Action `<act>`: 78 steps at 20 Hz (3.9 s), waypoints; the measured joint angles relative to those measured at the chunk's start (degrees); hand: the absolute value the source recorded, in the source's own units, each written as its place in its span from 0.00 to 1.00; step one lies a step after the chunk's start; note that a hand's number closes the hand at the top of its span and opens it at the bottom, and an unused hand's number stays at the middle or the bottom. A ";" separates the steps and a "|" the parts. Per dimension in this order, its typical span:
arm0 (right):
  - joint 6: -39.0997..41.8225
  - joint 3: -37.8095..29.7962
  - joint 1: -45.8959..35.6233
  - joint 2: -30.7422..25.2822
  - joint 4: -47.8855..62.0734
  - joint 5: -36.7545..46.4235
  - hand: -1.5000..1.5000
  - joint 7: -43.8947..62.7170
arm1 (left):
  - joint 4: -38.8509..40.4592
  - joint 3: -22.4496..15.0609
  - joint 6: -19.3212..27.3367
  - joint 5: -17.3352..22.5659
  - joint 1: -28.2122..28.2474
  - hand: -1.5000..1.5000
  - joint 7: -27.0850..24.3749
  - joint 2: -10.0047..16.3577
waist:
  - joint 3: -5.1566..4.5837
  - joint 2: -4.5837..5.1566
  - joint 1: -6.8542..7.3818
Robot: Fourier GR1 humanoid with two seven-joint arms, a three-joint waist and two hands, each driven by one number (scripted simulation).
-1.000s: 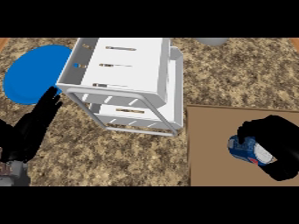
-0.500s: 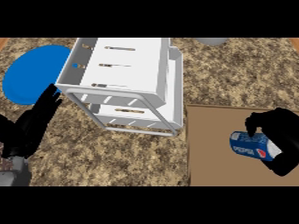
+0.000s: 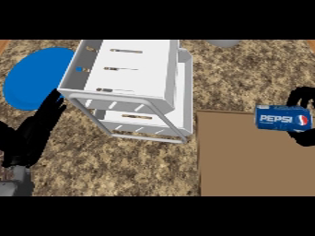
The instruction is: Pick the can from the tray and place it in the tiered basket
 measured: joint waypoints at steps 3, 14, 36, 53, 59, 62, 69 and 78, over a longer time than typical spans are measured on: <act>0.67 -3.96 -2.98 1.91 -1.95 -7.02 1.00 -1.36 | -0.35 0.18 -0.17 -0.06 0.56 0.50 -0.07 0.10 | 0.00 -0.13 -0.09; 14.28 -4.90 -11.95 4.82 -19.76 -22.03 1.00 15.76 | -0.86 0.17 -0.03 -1.81 0.42 0.50 0.71 -1.17 | -0.09 -0.20 -0.15; 8.41 16.83 -38.42 27.18 -10.39 -8.65 1.00 46.03 | -0.71 1.12 -1.47 -4.41 0.12 0.50 0.68 -3.83 | 0.15 -0.40 0.18; -6.06 20.35 -43.77 29.89 10.20 -3.28 1.00 39.47 | 0.11 2.69 -3.65 -4.28 -0.92 0.50 0.94 -3.68 | 0.28 -0.45 0.84; -19.16 20.45 -45.02 30.00 19.08 -5.26 0.00 33.78 | 0.29 2.52 -3.29 -4.93 -1.63 0.50 1.12 -4.64 | 0.24 -0.14 1.01; -22.99 21.57 -47.00 29.22 22.13 -6.61 0.00 33.21 | 0.71 3.18 -3.67 -4.80 -1.44 0.50 0.96 -4.59 | 0.40 -0.44 0.75; -28.30 21.96 -53.18 29.50 30.67 -12.52 0.00 31.23 | -0.10 2.79 -3.46 -5.61 -1.79 0.50 1.54 -5.34 | 0.30 -0.30 1.15; -34.50 17.02 -52.70 30.07 28.64 -25.98 0.00 29.51 | -1.19 3.94 -4.37 -4.80 -1.18 0.50 2.48 -4.84 | 0.08 0.01 0.98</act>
